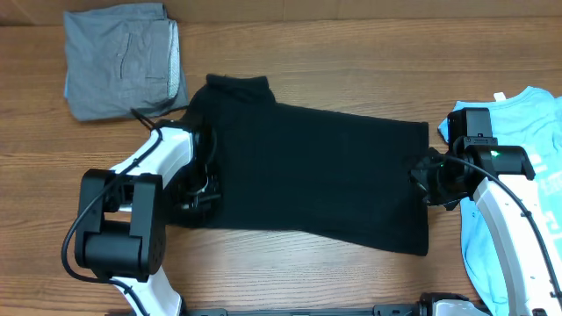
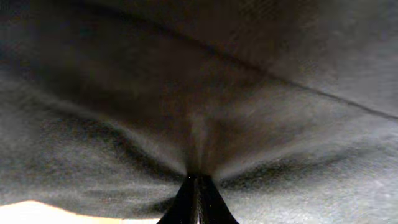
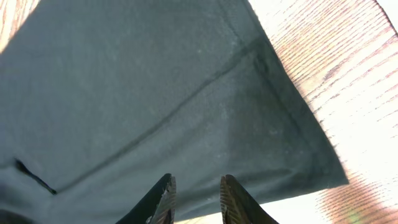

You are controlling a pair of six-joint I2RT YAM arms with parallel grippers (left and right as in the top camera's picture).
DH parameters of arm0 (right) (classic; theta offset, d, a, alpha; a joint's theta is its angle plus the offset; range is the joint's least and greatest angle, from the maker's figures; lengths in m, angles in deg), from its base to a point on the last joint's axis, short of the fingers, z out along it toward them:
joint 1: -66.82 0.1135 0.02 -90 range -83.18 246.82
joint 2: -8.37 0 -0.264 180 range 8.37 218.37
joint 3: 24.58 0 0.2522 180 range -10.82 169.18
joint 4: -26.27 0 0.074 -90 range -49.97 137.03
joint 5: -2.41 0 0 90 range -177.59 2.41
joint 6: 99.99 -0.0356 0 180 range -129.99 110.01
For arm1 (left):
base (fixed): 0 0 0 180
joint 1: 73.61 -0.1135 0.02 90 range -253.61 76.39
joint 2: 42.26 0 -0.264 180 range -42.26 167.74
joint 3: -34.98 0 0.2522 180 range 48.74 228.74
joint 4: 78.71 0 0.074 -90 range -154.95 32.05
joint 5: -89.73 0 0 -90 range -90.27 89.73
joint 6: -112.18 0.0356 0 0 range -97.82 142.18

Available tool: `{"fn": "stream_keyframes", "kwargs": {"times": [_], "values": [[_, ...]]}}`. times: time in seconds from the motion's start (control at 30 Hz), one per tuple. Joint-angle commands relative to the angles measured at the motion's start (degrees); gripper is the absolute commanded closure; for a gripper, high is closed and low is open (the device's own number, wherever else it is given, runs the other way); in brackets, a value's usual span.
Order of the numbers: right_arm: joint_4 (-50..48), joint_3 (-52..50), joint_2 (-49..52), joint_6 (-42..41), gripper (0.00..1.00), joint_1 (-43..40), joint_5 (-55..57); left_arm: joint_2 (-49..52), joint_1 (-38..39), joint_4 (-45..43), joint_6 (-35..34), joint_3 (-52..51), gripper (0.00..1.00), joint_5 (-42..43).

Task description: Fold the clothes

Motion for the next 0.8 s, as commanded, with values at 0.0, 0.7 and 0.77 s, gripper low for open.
{"fn": "stream_keyframes", "kwargs": {"times": [0.0,0.7,0.77], "values": [[-0.2,1.44,-0.37,0.87,0.73,-0.13,-0.04,2.51,0.63,3.32,-2.69,-4.26,0.96,1.46],[-3.23,1.46,-0.37,1.53,0.68,-0.13,-2.05,-33.59,5.33,-7.54,-0.98,-1.05,0.11,-6.05],[-2.82,1.46,-0.37,1.55,0.68,-0.13,-2.19,-32.22,5.22,-14.25,2.21,0.81,0.0,-7.43]]}}
